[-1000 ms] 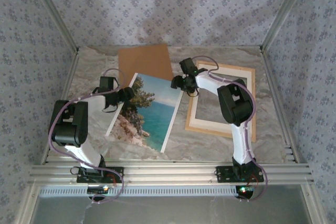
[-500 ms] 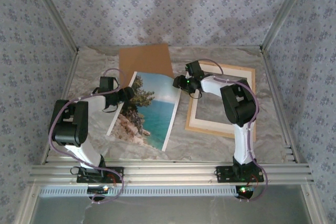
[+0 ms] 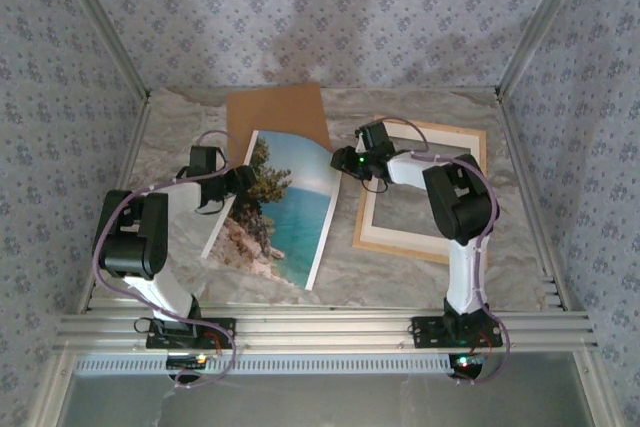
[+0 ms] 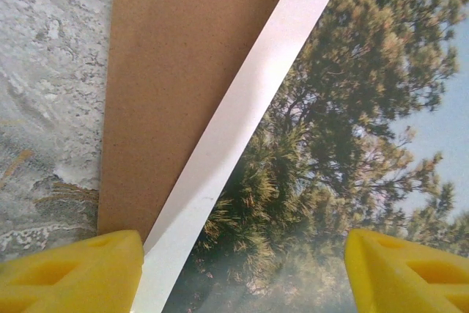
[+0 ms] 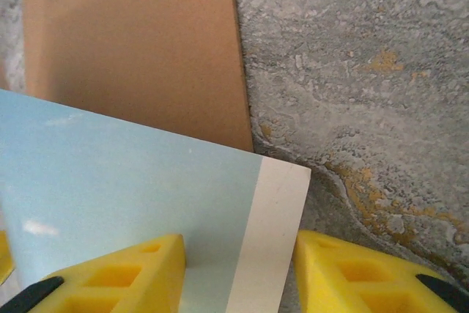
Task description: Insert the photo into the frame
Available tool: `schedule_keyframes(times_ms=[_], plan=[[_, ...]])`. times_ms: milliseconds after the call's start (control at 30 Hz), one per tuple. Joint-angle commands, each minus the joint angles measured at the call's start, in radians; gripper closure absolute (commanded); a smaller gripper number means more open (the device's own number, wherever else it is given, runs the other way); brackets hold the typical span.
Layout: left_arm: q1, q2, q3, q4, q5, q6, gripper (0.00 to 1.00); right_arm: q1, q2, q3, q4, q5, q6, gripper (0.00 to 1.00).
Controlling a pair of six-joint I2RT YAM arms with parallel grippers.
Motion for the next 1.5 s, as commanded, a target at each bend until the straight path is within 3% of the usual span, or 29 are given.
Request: schedule_keyframes(times_ms=[0,567,733,933,1000,1133,1233,1467], plan=[[-0.005,0.039,-0.021,-0.038,0.013,0.015,0.26,-0.004,-0.062,-0.05,0.104,-0.069,0.052,0.55],[-0.005,0.042,-0.013,-0.048,0.014,0.017,0.26,-0.012,-0.147,-0.245,0.424,-0.167,0.155,0.46],[-0.005,0.037,-0.013,-0.052,0.014,0.017,0.26,-0.011,-0.162,-0.246,0.373,-0.148,0.122,0.58],[-0.012,-0.017,-0.009,-0.052,0.021,-0.005,0.26,-0.004,-0.18,-0.186,0.186,-0.076,0.057,0.94],[-0.031,-0.073,-0.012,-0.046,0.007,-0.014,0.26,0.0,-0.194,-0.164,0.14,-0.054,0.064,1.0],[-0.125,-0.201,-0.01,-0.042,-0.072,-0.001,0.26,0.004,-0.246,-0.118,0.037,0.005,0.106,1.0],[-0.25,-0.274,0.006,-0.04,-0.139,0.036,0.25,0.004,-0.296,-0.085,-0.02,0.058,0.138,1.0],[-0.563,-0.271,0.13,-0.091,-0.294,0.149,0.24,0.01,-0.359,0.002,-0.053,0.102,0.227,1.0]])
